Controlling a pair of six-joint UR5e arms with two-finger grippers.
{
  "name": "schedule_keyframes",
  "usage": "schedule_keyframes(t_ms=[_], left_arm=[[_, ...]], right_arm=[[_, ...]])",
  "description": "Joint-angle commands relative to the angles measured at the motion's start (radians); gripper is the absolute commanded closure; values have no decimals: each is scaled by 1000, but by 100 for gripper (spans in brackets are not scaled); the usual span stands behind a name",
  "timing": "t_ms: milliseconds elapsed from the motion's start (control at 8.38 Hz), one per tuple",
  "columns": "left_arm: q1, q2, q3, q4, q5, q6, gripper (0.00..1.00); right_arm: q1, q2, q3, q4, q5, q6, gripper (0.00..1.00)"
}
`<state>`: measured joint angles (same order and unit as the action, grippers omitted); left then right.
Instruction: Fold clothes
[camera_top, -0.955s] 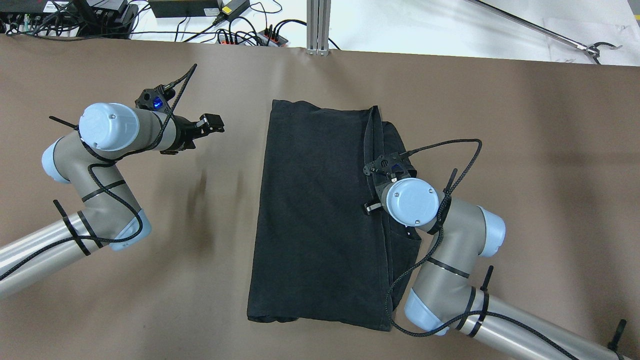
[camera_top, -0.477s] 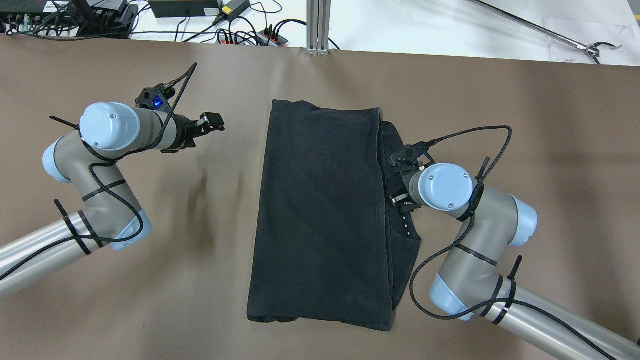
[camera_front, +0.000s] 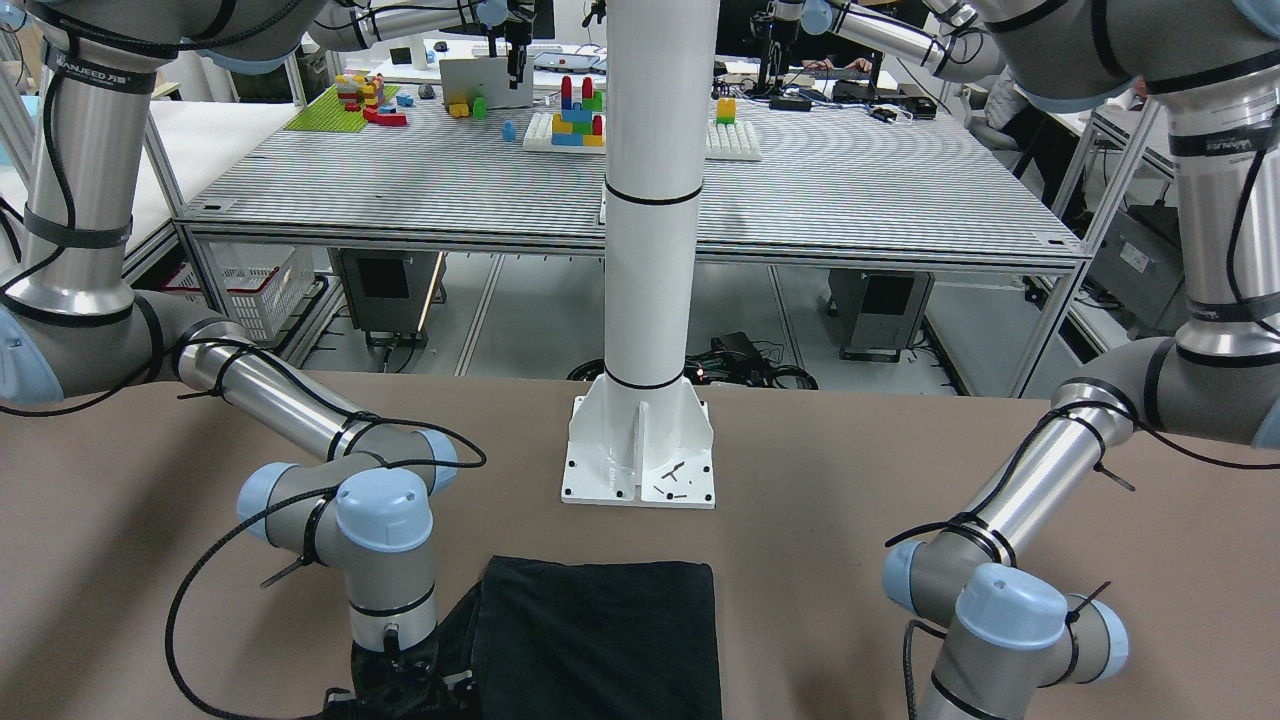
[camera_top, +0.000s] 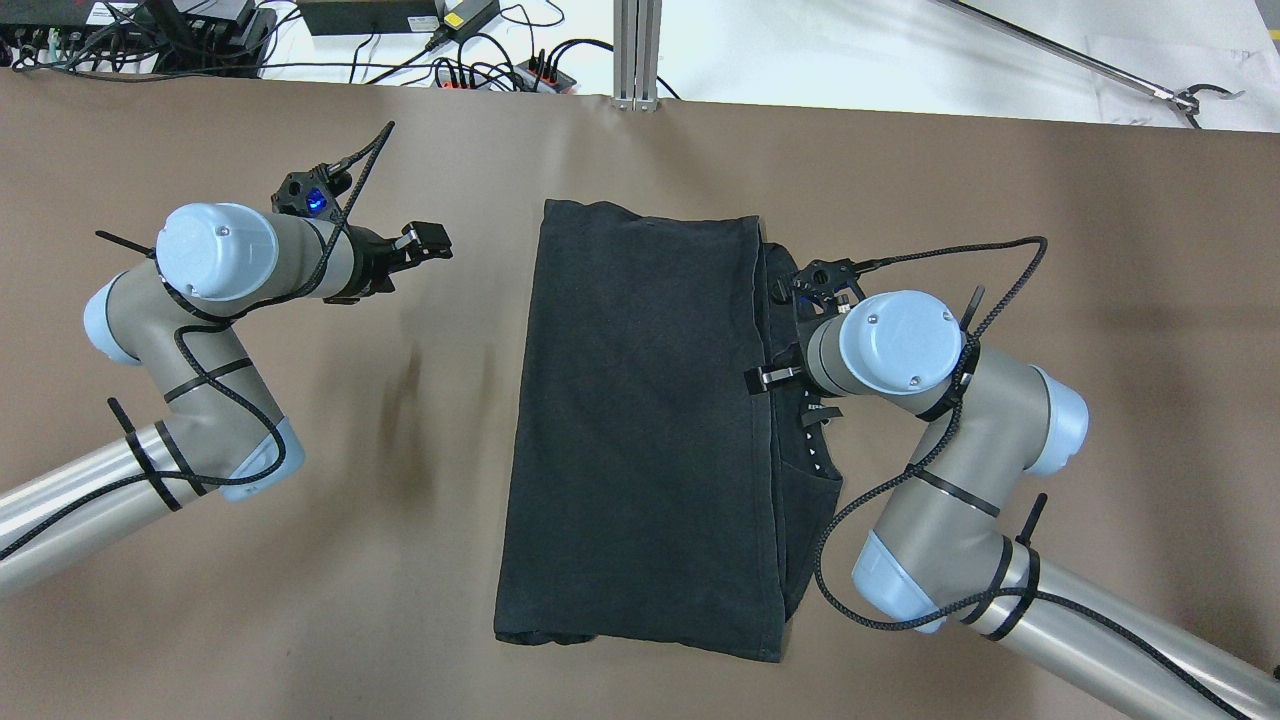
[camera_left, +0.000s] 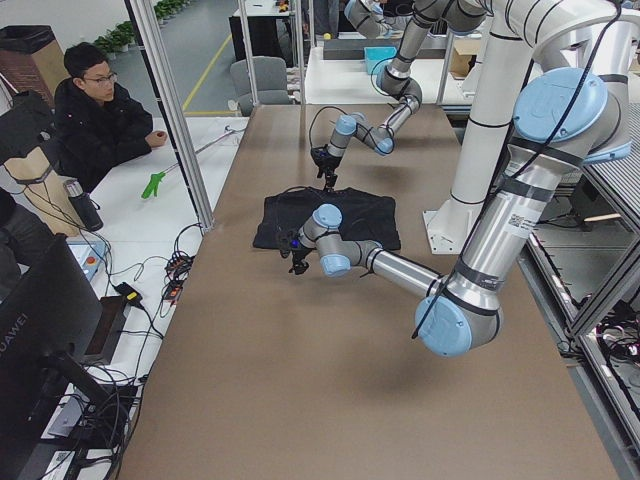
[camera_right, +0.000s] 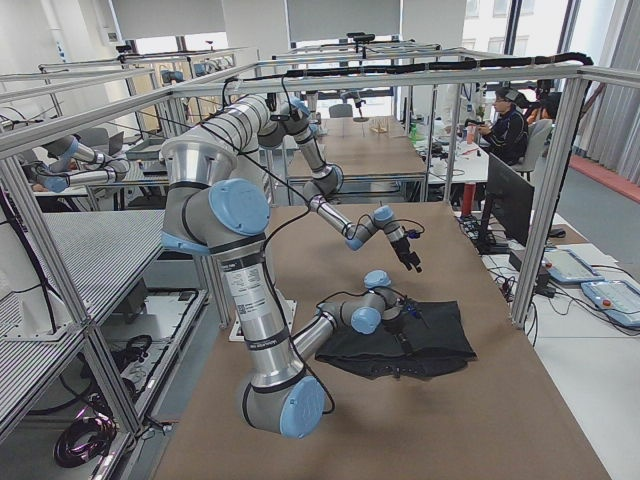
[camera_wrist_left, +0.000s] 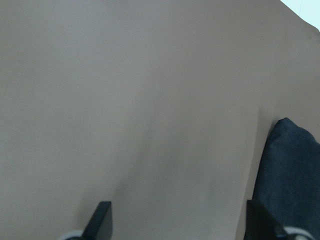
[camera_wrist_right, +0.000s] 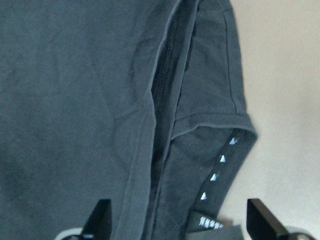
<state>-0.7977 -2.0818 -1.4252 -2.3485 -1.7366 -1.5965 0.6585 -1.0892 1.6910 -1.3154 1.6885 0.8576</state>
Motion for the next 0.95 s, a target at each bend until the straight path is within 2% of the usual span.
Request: schedule_keyframes(t_ms=[0,119,239,477,597,836], left_arm=[[0,2,-26,0,-1,0,6],[0,2,-40,1,-1,0,6],[0,2,-53,1,-3,-2,6],[3,-4,-84,8,-62,-25,6],[9,0,-98,8,-63,-26,6],[21,0,-101,6,-58,-34,6]], right_arm=[[-130,-96,204,-19,-75,643,6],[-237,-130,257,-24,-202,842,6],[-329,-165,285,-25,-301,957,5],[-431,-207,292,-25,-372,1099,5],[-475,-222,289,-25,-395,1195,6],[-517,-238,285,-27,-415,1296,14]])
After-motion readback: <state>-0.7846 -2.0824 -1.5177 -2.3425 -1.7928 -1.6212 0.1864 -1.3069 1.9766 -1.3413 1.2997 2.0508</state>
